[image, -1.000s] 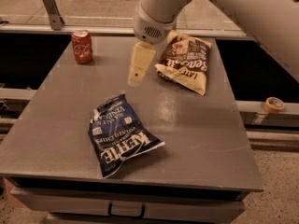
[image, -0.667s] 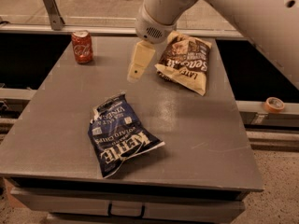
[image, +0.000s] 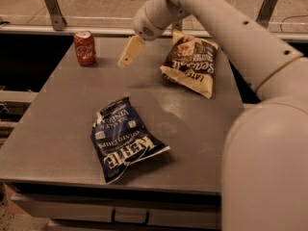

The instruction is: Move coke can near brown chip bag

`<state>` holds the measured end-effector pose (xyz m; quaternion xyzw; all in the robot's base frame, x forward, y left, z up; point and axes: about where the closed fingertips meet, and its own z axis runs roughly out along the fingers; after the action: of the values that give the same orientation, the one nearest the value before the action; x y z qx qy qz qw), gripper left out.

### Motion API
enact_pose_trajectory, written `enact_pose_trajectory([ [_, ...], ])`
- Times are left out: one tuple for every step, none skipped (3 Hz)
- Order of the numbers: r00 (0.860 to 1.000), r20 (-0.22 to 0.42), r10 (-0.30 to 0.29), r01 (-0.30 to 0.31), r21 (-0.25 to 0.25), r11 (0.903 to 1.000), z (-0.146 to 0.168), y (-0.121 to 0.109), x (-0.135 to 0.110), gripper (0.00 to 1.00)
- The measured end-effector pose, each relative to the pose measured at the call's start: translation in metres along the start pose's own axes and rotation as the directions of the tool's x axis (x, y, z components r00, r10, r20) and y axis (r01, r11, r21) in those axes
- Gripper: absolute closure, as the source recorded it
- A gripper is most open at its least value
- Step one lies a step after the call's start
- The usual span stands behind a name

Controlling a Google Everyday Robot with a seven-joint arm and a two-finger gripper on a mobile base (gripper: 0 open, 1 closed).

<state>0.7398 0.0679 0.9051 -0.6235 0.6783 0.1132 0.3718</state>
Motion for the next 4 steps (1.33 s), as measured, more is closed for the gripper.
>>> enact_pose_trajectory([
  [0.994, 0.092, 0.059, -0.056, -0.028, 0.998, 0.047, -0.018, -0.02, 0.0],
  [0.982, 0.156, 0.11, -0.099, -0.076, 0.9921, 0.082, -0.011, -0.051, 0.0],
  [0.962, 0.218, 0.162, -0.133, -0.139, 0.9813, 0.119, 0.006, -0.087, 0.02],
  [0.949, 0.266, 0.169, -0.141, -0.122, 0.9825, 0.138, 0.005, -0.108, 0.09],
])
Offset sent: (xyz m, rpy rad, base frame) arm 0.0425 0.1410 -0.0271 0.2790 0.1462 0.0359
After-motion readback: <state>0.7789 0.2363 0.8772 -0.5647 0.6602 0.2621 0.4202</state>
